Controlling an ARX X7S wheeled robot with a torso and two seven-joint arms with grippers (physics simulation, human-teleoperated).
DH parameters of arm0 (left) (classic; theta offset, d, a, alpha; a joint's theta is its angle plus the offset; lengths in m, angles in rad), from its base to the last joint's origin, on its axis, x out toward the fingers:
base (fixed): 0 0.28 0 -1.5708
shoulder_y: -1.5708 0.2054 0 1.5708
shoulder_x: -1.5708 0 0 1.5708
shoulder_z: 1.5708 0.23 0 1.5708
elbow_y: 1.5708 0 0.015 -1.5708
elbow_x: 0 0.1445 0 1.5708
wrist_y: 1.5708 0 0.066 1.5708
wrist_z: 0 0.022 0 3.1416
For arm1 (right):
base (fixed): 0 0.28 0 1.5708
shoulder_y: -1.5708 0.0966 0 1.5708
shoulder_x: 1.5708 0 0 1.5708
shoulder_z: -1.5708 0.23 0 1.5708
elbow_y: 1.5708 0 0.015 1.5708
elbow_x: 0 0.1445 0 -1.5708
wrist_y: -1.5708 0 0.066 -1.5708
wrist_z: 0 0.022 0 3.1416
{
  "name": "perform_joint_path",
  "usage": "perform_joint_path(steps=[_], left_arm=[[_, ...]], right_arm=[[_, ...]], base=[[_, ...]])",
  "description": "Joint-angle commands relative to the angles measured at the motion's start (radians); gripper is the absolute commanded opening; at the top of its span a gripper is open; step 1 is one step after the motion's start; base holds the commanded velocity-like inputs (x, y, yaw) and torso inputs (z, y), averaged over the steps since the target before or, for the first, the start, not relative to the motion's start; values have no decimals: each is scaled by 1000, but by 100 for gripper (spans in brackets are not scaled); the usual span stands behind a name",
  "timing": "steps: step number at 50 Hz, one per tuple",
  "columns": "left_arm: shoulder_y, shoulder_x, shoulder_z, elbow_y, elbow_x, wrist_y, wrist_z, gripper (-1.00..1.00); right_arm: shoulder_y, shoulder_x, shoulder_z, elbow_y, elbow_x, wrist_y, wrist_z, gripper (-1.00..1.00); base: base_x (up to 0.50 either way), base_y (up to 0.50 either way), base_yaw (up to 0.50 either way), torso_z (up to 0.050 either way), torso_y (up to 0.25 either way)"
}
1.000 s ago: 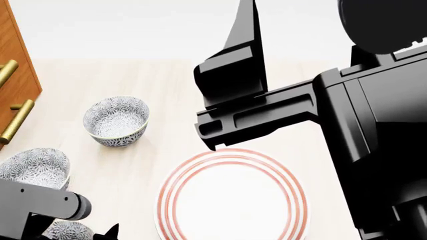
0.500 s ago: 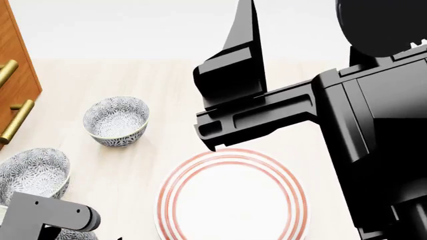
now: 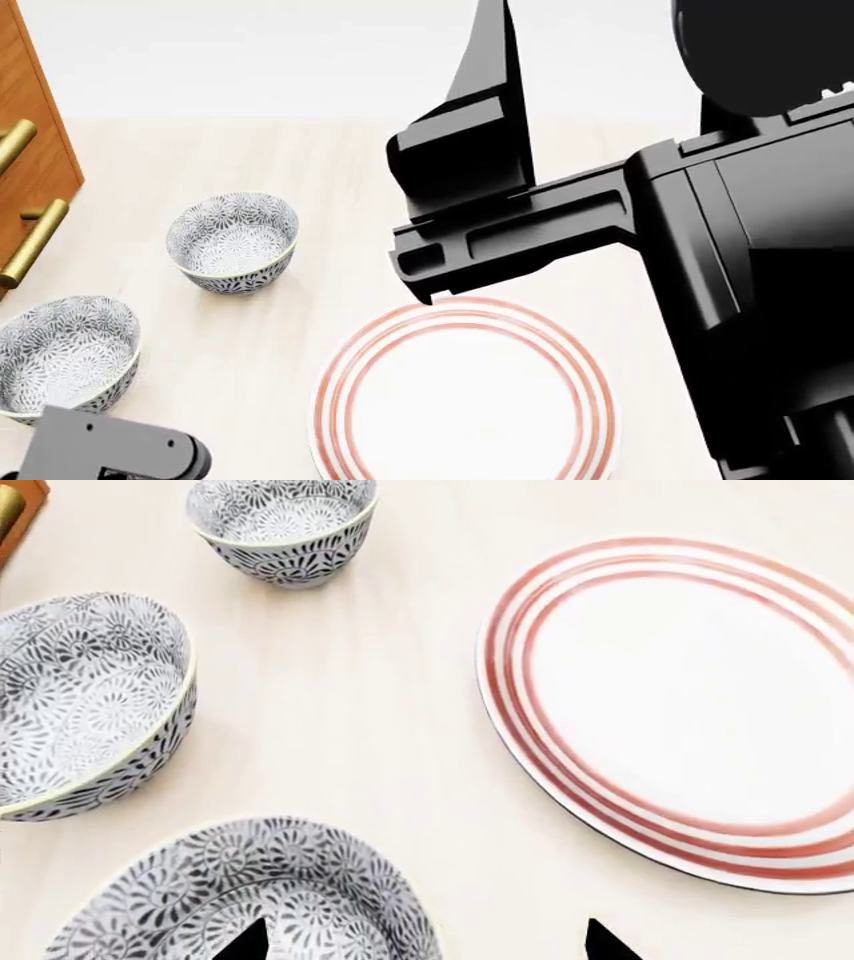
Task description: Put the bowl at the front on the plate.
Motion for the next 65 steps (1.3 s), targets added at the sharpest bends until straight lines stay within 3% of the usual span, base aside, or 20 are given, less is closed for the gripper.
perform_joint_path(steps=[1, 65], left_arm=[[14, -1, 17, -16, 34, 10, 11, 100], [64, -4, 89, -102, 110, 44, 63, 100]], right_arm=[[15, 6, -6, 0, 9, -5, 5, 100], [-6, 16, -20, -16, -22, -29, -21, 100]], base=[[0, 0, 0, 0, 0], [0, 0, 0, 0, 0]])
